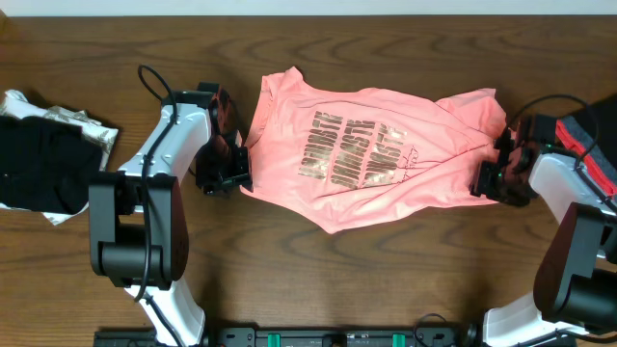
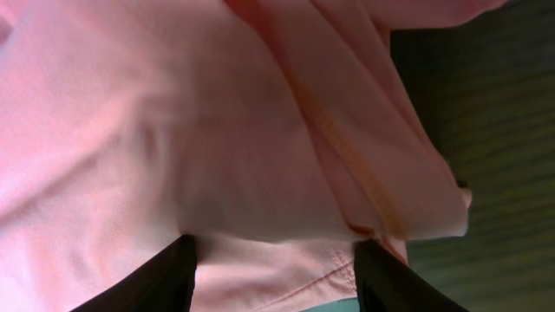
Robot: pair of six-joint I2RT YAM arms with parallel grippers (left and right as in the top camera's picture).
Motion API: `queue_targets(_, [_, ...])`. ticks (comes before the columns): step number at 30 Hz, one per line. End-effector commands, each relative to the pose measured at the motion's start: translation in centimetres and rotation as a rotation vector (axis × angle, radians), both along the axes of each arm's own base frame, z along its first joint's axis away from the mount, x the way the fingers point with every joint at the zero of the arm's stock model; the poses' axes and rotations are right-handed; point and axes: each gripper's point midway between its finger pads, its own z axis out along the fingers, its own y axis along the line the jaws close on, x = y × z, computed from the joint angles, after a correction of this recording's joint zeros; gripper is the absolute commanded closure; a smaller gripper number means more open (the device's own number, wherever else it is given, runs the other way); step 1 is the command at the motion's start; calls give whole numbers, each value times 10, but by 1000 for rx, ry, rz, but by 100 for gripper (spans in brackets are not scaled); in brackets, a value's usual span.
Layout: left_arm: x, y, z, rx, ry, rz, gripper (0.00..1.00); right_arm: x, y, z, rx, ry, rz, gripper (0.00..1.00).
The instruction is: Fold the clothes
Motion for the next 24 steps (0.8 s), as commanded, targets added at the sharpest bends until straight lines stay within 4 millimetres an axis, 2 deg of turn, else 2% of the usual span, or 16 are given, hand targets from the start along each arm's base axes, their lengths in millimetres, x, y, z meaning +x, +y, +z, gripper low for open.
queue_targets(1, [-2,2,-4,12,12,4,49,-3,1,-8,3,-9,24,42])
queue_targets(10, [3,1,-5,10,-7,4,49,18,-4,0,-23,-86,55,41])
queue_targets(24, [3,1,-5,10,-9,4,49,29,-7,6,-43,-126,87,42])
